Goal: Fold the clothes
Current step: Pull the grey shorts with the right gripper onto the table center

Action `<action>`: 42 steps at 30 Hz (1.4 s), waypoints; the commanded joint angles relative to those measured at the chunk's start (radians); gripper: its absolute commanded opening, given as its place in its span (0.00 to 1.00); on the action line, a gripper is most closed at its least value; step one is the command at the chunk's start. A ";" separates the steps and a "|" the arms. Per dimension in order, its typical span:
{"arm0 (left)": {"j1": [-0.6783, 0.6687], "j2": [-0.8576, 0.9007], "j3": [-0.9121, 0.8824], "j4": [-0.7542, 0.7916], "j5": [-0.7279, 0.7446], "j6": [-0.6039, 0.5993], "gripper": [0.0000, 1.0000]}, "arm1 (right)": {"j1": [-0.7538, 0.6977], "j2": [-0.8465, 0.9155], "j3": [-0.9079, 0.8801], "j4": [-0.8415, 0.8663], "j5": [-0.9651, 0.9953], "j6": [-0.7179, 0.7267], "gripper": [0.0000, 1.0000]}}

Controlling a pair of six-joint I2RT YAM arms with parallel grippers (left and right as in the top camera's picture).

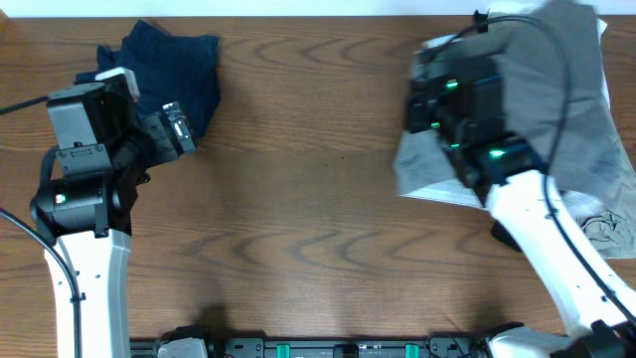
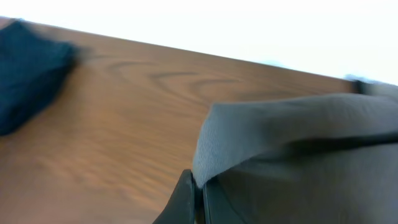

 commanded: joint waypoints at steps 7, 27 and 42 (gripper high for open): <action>0.035 0.042 0.020 -0.046 -0.005 0.003 0.98 | 0.275 0.245 0.004 0.195 -0.043 0.106 0.01; 0.100 0.081 0.020 -0.045 -0.061 0.006 0.98 | 0.576 0.315 0.006 0.398 -0.116 0.150 0.01; 0.151 0.081 0.021 -0.036 -0.046 0.043 0.98 | 0.430 0.212 0.187 -0.084 -0.071 0.082 0.99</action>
